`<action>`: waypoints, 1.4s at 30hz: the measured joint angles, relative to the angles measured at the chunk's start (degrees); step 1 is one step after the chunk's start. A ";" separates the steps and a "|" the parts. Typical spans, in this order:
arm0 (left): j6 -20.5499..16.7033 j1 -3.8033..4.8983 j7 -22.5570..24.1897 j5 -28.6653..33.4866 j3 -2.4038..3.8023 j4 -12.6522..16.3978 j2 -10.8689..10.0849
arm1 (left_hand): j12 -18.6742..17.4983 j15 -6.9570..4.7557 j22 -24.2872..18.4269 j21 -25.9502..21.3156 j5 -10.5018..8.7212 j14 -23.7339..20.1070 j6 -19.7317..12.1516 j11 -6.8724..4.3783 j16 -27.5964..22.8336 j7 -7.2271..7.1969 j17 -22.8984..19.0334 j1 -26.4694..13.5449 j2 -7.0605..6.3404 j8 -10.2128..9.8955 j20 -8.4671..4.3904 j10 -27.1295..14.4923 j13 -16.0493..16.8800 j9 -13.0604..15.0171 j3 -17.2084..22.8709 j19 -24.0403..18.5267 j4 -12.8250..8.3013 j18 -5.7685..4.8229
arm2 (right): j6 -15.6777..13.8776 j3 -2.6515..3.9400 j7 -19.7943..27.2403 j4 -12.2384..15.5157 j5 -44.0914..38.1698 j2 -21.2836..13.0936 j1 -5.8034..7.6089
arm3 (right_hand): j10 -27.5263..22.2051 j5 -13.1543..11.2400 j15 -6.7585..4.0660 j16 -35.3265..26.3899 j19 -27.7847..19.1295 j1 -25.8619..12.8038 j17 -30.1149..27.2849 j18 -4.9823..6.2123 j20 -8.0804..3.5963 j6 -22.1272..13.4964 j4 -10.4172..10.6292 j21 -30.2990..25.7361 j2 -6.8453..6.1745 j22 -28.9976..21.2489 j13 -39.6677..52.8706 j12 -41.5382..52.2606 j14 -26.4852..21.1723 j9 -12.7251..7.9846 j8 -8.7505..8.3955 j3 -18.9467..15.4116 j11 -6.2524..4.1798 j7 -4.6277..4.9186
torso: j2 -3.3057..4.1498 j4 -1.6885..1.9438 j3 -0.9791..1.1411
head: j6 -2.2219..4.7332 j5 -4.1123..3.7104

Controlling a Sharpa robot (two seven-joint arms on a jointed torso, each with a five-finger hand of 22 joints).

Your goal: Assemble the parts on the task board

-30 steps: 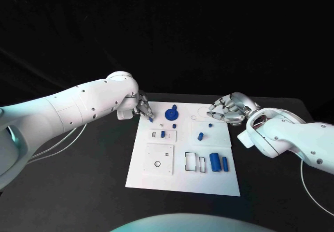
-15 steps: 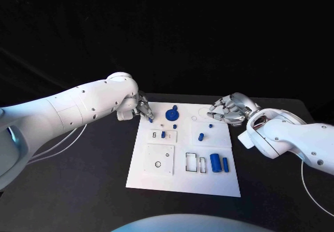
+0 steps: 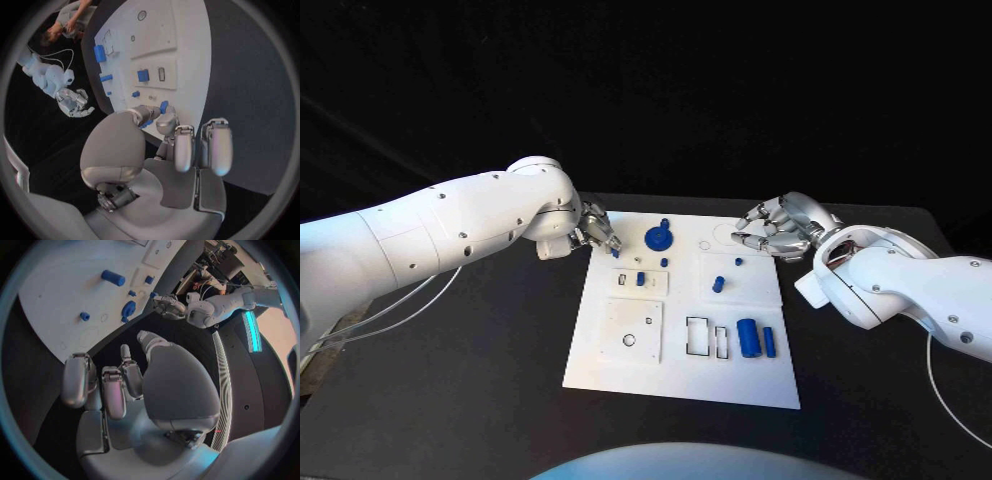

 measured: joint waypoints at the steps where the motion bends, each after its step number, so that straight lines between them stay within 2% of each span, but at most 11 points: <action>1: -0.11 0.00 0.03 0.04 0.00 0.31 -0.16 | 0.01 0.00 0.00 0.12 0.15 0.00 0.00 0.00 0.00 0.00 0.00 0.00 0.00 0.01 0.00 0.00 0.01 0.32 0.00 0.00 0.00 0.00 | 0.00 0.00 0.00 0.00 0.00 0.00 0.00 | 0.00 0.00 0.00 0.00 0.00 0.00 0.00 0.00 0.00 0.00 0.00 0.00 0.00 0.00 0.00 0.00 0.00 0.00 0.00 0.00 0.00 0.00 | -0.01 0.00 0.00 | -0.01 0.01; 8: -2.40 -0.11 0.64 0.03 0.03 6.00 -2.93 | 0.01 -0.22 0.00 0.17 1.02 0.22 0.00 -0.20 0.00 0.00 0.00 -0.02 -0.02 0.01 0.00 0.20 0.11 0.89 0.00 0.00 0.00 0.00 | 0.00 0.00 0.01 -0.06 0.01 0.00 0.00 | 0.00 0.00 0.00 0.00 0.00 0.00 0.00 0.00 0.00 0.00 0.00 0.00 0.00 -0.01 0.00 0.00 0.00 0.00 0.00 0.00 0.00 0.00 | -0.08 0.04 -0.03 | -0.06 0.13; 16: -4.03 -1.41 1.14 -1.80 -0.03 9.38 -4.86 | 0.01 -0.22 0.00 0.16 1.30 0.22 0.01 -0.20 0.00 0.00 0.00 -0.38 -0.38 0.01 0.00 0.20 0.10 1.04 0.00 0.00 0.00 0.01 | 0.01 -0.01 0.02 -0.12 0.02 -0.09 -0.03 | 0.00 0.00 0.00 0.00 0.00 0.00 0.00 0.00 0.00 0.00 0.00 0.00 0.00 -0.01 0.00 0.00 0.00 -0.01 0.00 0.00 0.00 0.00 | -0.01 0.04 -0.07 | -0.01 0.22; 29: -4.39 -3.34 1.51 -5.45 -0.05 10.40 -5.14 | 0.01 -0.21 0.00 0.38 1.30 0.22 0.21 -0.20 0.00 -0.19 0.00 -0.61 -0.61 0.26 -0.21 0.20 0.09 0.99 0.00 0.22 0.00 0.01 | 0.03 -0.01 0.04 -0.13 0.02 -0.12 -0.18 | 0.00 0.36 0.00 0.00 0.00 0.00 0.00 0.00 0.00 -0.21 -0.16 -0.28 0.00 -0.02 -0.01 0.00 0.00 0.11 0.00 0.16 0.00 -0.21 | 0.13 -0.07 -0.08 | -0.14 0.43; 42: -4.17 -3.62 1.58 -6.81 -0.08 10.50 -4.76 | 0.00 -0.21 0.00 0.38 1.55 0.22 0.22 -0.19 0.00 -0.19 0.00 -0.83 -0.83 0.28 -0.21 0.19 0.09 0.98 0.00 0.22 0.00 0.02 | 0.05 -0.01 0.08 -0.13 0.02 -0.16 -0.22 | 0.00 0.36 0.00 0.00 0.00 0.00 0.00 0.00 0.00 -0.21 -0.16 -0.27 0.00 -0.03 -0.01 0.00 0.00 0.18 0.00 0.16 0.00 -0.21 | 0.13 -0.03 -0.01 | -0.29 0.44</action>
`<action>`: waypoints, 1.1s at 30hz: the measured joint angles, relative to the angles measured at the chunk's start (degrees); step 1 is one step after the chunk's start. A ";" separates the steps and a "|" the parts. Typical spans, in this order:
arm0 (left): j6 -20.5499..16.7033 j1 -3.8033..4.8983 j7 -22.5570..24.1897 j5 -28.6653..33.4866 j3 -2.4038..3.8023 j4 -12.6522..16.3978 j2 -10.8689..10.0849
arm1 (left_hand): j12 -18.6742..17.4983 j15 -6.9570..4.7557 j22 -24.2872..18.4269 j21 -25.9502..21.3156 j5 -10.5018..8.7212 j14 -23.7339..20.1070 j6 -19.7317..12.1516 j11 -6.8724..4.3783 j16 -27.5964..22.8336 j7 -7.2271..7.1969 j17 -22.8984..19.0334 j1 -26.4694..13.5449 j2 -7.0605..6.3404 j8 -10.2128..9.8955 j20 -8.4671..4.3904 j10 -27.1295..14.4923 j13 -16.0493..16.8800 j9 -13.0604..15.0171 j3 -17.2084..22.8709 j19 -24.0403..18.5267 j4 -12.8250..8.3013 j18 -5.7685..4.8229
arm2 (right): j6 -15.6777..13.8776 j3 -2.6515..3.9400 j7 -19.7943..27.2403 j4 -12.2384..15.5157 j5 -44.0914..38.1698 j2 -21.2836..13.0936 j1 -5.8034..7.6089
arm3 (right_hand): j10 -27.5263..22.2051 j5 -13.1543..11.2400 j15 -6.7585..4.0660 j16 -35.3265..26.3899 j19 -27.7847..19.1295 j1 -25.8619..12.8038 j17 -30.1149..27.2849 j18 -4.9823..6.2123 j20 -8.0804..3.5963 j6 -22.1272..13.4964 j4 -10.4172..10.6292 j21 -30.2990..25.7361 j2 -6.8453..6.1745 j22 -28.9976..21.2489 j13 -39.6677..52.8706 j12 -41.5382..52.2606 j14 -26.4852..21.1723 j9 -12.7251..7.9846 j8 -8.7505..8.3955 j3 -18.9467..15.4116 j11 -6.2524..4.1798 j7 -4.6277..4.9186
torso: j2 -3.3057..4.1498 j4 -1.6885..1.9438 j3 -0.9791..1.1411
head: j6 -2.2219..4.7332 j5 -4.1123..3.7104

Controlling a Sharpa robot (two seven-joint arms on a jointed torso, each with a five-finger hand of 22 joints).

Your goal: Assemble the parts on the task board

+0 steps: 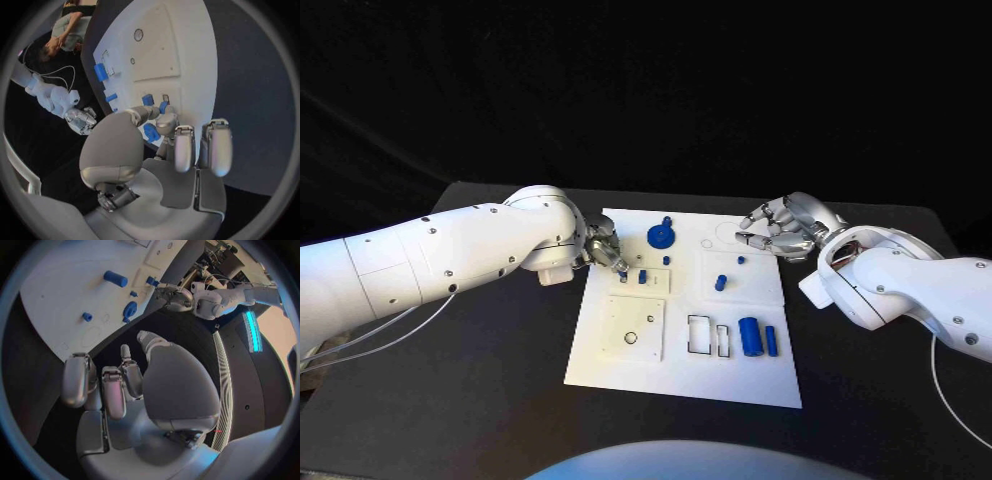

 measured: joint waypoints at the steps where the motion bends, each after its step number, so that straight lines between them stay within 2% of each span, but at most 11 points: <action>1: 0.04 0.00 0.00 -0.06 0.00 -0.02 0.03 | 0.00 0.00 0.00 0.00 0.01 0.00 0.00 0.00 0.00 0.00 0.00 0.00 0.00 0.00 0.00 0.00 0.00 -0.01 0.00 0.00 0.00 0.00 | 0.00 0.00 0.00 0.00 0.00 0.00 0.00 | 0.00 0.00 0.00 0.00 0.00 0.00 0.00 0.00 0.00 0.00 0.00 0.00 0.00 0.00 0.00 0.00 0.00 0.00 0.00 0.00 0.00 0.00 | -0.01 0.01 0.00 | 0.00 0.01; 6: 0.41 -0.03 0.00 -0.32 -0.04 -0.04 0.17 | 0.00 0.00 0.00 0.00 0.10 0.00 0.51 0.19 0.00 -0.13 0.00 -0.16 -0.16 0.00 0.00 0.19 0.01 -0.04 0.00 0.00 0.00 0.00 | 0.00 0.00 0.02 0.01 0.00 -0.02 0.00 | 0.00 0.00 0.00 0.00 0.00 0.00 0.05 0.00 0.00 0.00 0.00 0.00 0.00 0.00 0.00 0.00 0.00 0.00 0.00 0.00 0.00 0.00 | -0.03 0.00 0.00 | -0.05 0.01; 21: 1.67 -0.07 0.05 -0.96 -0.07 0.26 0.16 | 0.00 -0.21 0.00 0.00 2.46 -0.21 0.80 0.00 0.23 -0.04 0.00 -0.22 -0.23 0.23 -0.21 0.41 0.08 0.43 0.00 -0.22 0.00 0.01 | 0.00 0.00 0.02 0.01 0.00 -0.09 -0.01 | 0.00 0.00 0.00 0.00 0.00 0.00 0.04 0.00 0.00 0.00 0.00 0.00 0.00 -0.01 0.04 0.00 0.00 -0.01 0.00 0.00 0.00 0.00 | -0.05 -0.03 -0.01 | -0.23 0.00; 33: 2.20 -0.07 0.14 -1.26 -0.05 0.18 0.22 | 0.00 -0.20 0.00 -0.01 2.47 -0.21 0.91 0.00 0.23 -0.13 0.00 -0.43 -0.44 0.23 -0.21 0.41 0.03 0.43 0.00 -0.22 0.00 0.01 | 0.00 0.00 0.03 0.01 0.00 -0.09 -0.02 | 0.00 0.00 0.00 0.00 0.00 0.00 0.03 0.00 0.00 0.00 0.00 0.00 0.00 -0.01 0.04 0.00 0.00 -0.02 0.00 0.00 0.00 0.00 | -0.03 0.01 -0.01 | -0.32 -0.01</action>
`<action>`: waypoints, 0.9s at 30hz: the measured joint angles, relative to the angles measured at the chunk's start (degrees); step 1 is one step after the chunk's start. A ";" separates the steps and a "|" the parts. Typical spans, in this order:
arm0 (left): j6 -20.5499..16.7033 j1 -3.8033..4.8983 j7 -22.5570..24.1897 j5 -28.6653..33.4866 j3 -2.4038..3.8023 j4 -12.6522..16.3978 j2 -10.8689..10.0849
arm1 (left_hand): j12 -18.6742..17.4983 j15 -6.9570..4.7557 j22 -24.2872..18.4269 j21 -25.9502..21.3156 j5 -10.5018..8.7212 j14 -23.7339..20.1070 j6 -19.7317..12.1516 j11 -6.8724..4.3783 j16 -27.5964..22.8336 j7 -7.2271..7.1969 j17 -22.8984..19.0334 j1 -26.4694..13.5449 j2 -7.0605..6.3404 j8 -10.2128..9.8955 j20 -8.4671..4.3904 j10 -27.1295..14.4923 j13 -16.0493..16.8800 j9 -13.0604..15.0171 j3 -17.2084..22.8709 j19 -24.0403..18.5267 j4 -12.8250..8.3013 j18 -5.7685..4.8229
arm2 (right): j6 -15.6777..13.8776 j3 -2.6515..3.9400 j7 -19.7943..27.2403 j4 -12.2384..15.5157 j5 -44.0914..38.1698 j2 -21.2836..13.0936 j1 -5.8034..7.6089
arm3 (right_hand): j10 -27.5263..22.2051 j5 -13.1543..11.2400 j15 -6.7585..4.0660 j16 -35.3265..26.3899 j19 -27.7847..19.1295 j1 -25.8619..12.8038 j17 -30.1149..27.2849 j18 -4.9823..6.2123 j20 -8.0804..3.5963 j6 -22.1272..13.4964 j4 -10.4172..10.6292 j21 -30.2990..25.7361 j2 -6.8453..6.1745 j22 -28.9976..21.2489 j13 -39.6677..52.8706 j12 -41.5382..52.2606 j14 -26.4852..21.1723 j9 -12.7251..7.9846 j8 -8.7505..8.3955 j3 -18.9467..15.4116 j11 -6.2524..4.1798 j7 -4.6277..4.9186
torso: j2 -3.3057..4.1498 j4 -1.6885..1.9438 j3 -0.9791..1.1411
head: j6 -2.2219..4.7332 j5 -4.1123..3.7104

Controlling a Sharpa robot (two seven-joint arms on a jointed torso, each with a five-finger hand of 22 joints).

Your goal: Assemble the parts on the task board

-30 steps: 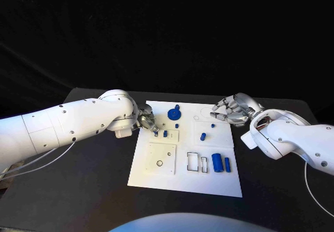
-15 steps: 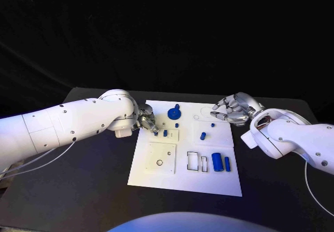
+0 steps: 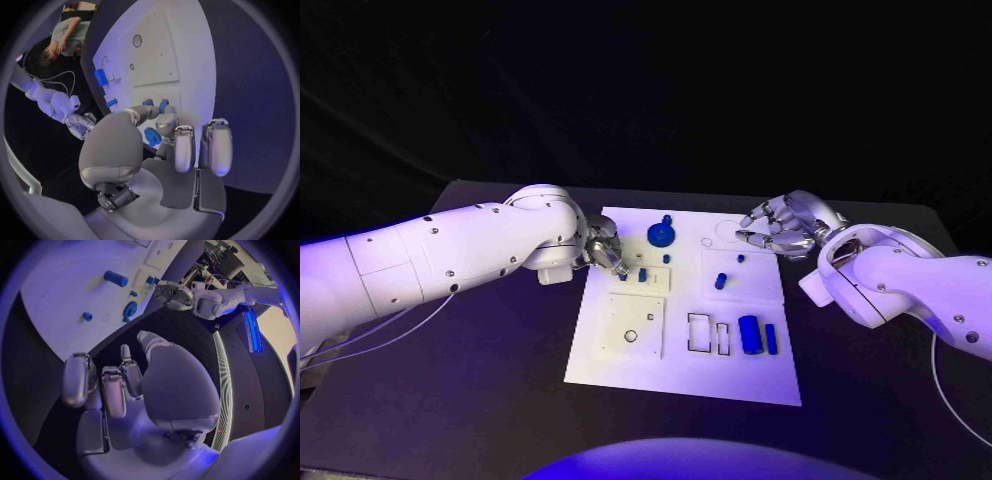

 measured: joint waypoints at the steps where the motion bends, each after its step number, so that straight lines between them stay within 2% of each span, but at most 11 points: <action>1: 0.03 0.00 0.01 -0.01 0.00 -0.01 0.01 | 0.00 0.00 0.00 0.00 0.00 0.00 0.00 0.00 0.00 0.00 0.00 -0.02 -0.02 0.00 0.00 0.00 -0.01 0.00 0.00 0.00 0.00 0.00 | 0.00 0.00 0.00 0.00 0.00 0.00 0.00 | 0.00 0.00 0.00 0.00 0.00 0.00 0.00 0.00 0.00 0.00 0.00 0.00 0.00 0.00 0.00 0.00 0.00 0.00 0.00 0.00 0.00 0.00 | 0.00 0.00 0.01 | -0.01 0.00; 20: 0.94 0.00 -0.04 -0.28 -0.01 -0.47 0.47 | 0.00 0.00 0.00 0.21 0.63 0.00 0.48 -0.02 0.00 -0.09 0.00 -0.39 -0.39 -0.02 0.00 0.02 -0.09 0.00 0.00 0.00 0.00 0.00 | 0.00 0.00 0.01 0.02 0.00 -0.03 -0.01 | 0.00 0.00 0.00 0.00 0.00 0.00 -0.01 0.00 0.00 -0.18 0.00 0.00 0.00 0.03 -0.01 0.00 0.00 0.14 0.24 0.33 0.00 0.18 | 0.00 -0.04 0.06 | -0.19 0.01; 27: 1.10 0.01 -0.14 -0.37 -0.32 -1.14 1.05 | 0.00 0.00 0.00 0.22 0.63 0.00 0.62 -0.21 0.00 -0.18 0.00 -0.38 -0.38 -0.02 0.00 0.21 -0.09 0.24 0.00 0.00 0.00 0.00 | 0.00 0.00 0.01 0.05 0.01 -0.03 -0.01 | 0.00 0.00 0.00 0.00 0.00 0.00 -0.01 0.00 0.00 -0.18 0.00 0.00 0.00 0.04 -0.02 0.00 0.00 0.14 0.24 0.33 0.00 0.18 | 0.00 -0.04 0.07 | -0.25 0.01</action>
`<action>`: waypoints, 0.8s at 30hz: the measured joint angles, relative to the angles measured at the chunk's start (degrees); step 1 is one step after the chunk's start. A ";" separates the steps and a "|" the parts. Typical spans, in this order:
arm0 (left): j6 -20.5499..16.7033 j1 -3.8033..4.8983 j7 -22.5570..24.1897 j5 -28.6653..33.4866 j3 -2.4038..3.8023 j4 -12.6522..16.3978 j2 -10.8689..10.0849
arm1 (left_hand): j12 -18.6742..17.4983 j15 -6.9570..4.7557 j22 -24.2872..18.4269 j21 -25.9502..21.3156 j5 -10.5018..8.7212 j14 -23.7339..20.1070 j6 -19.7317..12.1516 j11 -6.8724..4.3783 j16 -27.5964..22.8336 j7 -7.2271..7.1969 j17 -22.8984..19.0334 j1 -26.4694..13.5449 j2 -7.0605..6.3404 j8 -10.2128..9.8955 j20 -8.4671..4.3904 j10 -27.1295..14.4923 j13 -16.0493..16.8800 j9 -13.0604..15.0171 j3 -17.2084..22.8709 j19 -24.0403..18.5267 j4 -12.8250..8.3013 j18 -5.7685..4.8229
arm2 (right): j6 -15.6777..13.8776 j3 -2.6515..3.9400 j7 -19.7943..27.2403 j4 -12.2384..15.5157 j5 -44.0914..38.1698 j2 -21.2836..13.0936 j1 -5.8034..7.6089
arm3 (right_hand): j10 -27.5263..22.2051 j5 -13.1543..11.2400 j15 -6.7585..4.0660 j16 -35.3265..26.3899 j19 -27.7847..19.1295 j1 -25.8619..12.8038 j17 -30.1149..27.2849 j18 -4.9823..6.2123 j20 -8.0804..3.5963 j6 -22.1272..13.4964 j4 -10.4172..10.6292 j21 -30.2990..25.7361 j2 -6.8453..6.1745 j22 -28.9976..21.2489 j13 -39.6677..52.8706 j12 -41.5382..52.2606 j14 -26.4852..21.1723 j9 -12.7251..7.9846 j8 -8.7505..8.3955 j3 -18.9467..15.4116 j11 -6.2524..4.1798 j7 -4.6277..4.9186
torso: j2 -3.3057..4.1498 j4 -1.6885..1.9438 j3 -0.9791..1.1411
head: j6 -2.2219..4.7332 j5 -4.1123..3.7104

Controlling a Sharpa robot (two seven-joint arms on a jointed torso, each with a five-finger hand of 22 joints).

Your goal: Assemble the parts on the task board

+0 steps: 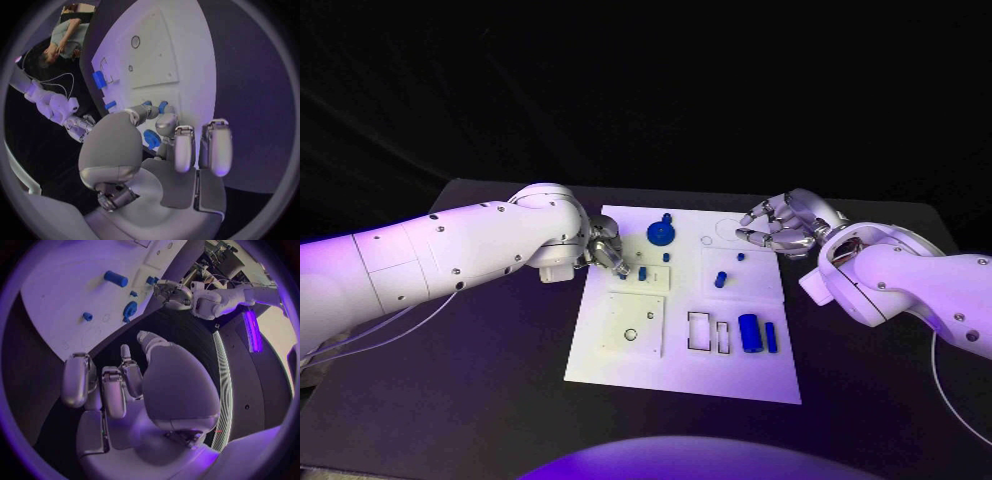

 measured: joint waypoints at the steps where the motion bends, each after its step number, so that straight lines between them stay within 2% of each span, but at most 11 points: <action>1: 0.00 0.01 -0.01 -0.01 -0.04 -0.10 0.09 | 0.00 0.00 0.00 0.00 0.00 0.00 0.01 0.00 0.00 0.00 0.00 0.00 0.00 0.00 0.00 0.00 -0.01 0.00 0.00 0.00 0.00 0.00 | 0.00 0.00 0.00 0.00 0.00 0.00 0.00 | 0.00 0.00 0.00 0.00 0.00 0.00 0.00 0.00 0.00 0.00 0.00 0.00 0.00 0.00 0.00 0.00 0.00 0.00 0.00 0.00 0.00 0.00 | 0.00 -0.01 -0.01 | -0.01 0.00; 10: 0.11 -0.01 -0.23 -0.03 -0.24 -0.76 0.77 | 0.00 0.00 0.00 0.00 -0.21 0.00 0.79 0.00 0.00 -0.40 0.00 -0.21 0.24 0.01 0.00 0.00 -0.11 -0.06 0.00 0.00 0.00 0.00 | 0.00 0.00 0.00 0.05 0.01 -0.04 0.00 | 0.00 0.00 0.00 0.00 0.00 0.00 0.00 0.00 0.00 0.00 0.00 0.00 0.00 -0.01 -0.01 0.00 0.00 -0.01 0.00 0.00 0.00 0.00 | 0.00 -0.02 -0.02 | -0.01 -0.06; 13: 0.14 -0.02 -0.29 0.09 -0.26 -0.89 0.86 | -0.18 0.00 0.00 0.00 -1.92 0.00 1.09 0.00 0.00 -0.70 0.00 -0.59 0.62 0.04 0.00 0.00 -0.42 -0.06 0.00 0.00 0.00 0.00 | 0.00 0.00 0.00 0.06 0.01 -0.08 0.00 | 0.00 0.00 0.00 0.00 0.00 0.00 0.00 0.00 0.00 0.00 0.00 0.00 0.00 -0.01 -0.01 0.00 0.00 -0.01 0.00 0.00 0.00 0.00 | 0.00 -0.02 -0.03 | -0.09 -0.11; 16: 0.14 -0.01 -0.33 0.29 -0.26 -1.05 0.89 | -0.30 0.00 0.00 0.00 -3.82 0.00 1.19 0.20 0.00 -1.07 0.00 -1.33 1.31 -0.94 0.00 0.20 -0.63 -0.32 -0.33 0.00 -0.33 0.00 | 0.00 0.00 0.00 0.07 0.01 -0.11 0.00 | 0.00 0.00 0.00 0.00 0.00 0.00 -0.01 0.00 0.00 0.00 0.00 0.00 0.00 -0.01 -0.01 0.00 0.00 -0.01 -0.01 0.00 0.00 0.00 | -0.01 0.01 -0.03 | -0.10 -0.14; 17: 0.14 -0.01 -0.35 0.38 -0.26 -1.08 0.89 | -0.48 0.00 0.00 0.00 -4.33 0.00 0.97 0.20 0.00 -1.30 0.00 -1.85 1.17 -1.24 0.00 0.20 -0.72 -0.43 -0.58 0.00 -0.58 0.00 | 0.00 0.00 0.00 0.08 0.01 -0.11 0.00 | 0.00 0.00 0.00 0.00 0.00 0.00 -0.01 0.00 0.00 0.00 0.00 0.00 0.00 -0.01 -0.01 0.00 0.00 -0.01 -0.01 -0.01 0.00 0.00 | -0.01 0.01 -0.03 | -0.10 -0.15; 19: 0.14 0.00 -0.44 0.62 -0.25 -1.21 0.89 | -0.65 0.00 0.00 0.00 -5.77 0.00 0.63 0.20 0.00 -1.56 0.00 -3.64 0.61 -1.84 0.00 0.20 -0.79 -0.88 2.26 0.00 -4.68 0.00 | 0.00 0.00 0.00 0.09 0.01 -0.13 0.00 | 0.00 0.00 0.00 0.00 0.00 -0.03 -0.01 0.00 0.00 0.00 0.00 0.00 -0.03 -0.01 -0.01 0.00 0.00 0.08 -0.01 0.00 0.00 0.00 | -0.02 0.01 -0.03 | -0.10 -0.16; 22: 0.11 0.02 -0.57 0.97 -0.23 -1.33 0.89 | -0.65 0.00 0.00 -0.24 -5.88 0.00 0.62 0.08 0.00 -1.56 0.00 -4.96 0.07 -2.57 0.00 0.08 -0.86 -1.41 1.62 0.00 -5.34 0.00 | -0.01 0.00 0.00 0.10 0.01 -0.17 0.00 | 0.00 0.00 0.00 0.00 0.00 -0.23 -0.01 0.00 0.00 0.00 0.00 0.00 -0.23 -0.02 -0.01 0.00 0.00 0.10 -0.01 0.00 0.00 0.00 | -0.02 0.02 -0.04 | -0.03 -0.16; 23: 0.09 0.02 -0.61 1.06 -0.23 -1.37 0.88 | -0.66 0.00 0.00 -0.41 -6.74 0.00 0.54 -0.03 0.00 -1.65 0.00 -5.53 -0.25 -3.02 0.00 -0.04 -0.86 -1.71 1.47 0.00 -5.42 0.00 | -0.01 0.00 0.00 0.10 0.01 -0.18 0.00 | 0.00 0.00 0.00 0.00 0.00 -0.23 -0.01 0.00 0.00 0.00 0.00 0.00 -0.23 -0.01 -0.01 0.00 0.00 0.10 -0.01 0.00 0.00 0.00 | -0.02 0.02 -0.04 | -0.01 -0.17; 24: 0.08 0.02 -0.66 1.14 -0.23 -1.43 0.87 | -0.66 0.00 0.00 -0.44 -7.36 0.00 0.34 -0.12 0.00 -1.85 0.00 -6.30 -0.59 -3.39 0.00 -0.12 -0.86 -2.07 0.45 0.00 -4.41 0.00 | -0.01 0.00 0.00 0.11 0.01 -0.19 0.00 | 0.00 0.00 0.00 0.00 0.00 -0.23 -0.01 0.00 0.00 0.00 0.00 0.00 -0.23 -0.02 -0.01 0.00 0.00 0.10 -0.01 0.00 0.00 0.00 | -0.02 0.02 -0.04 | 0.01 -0.19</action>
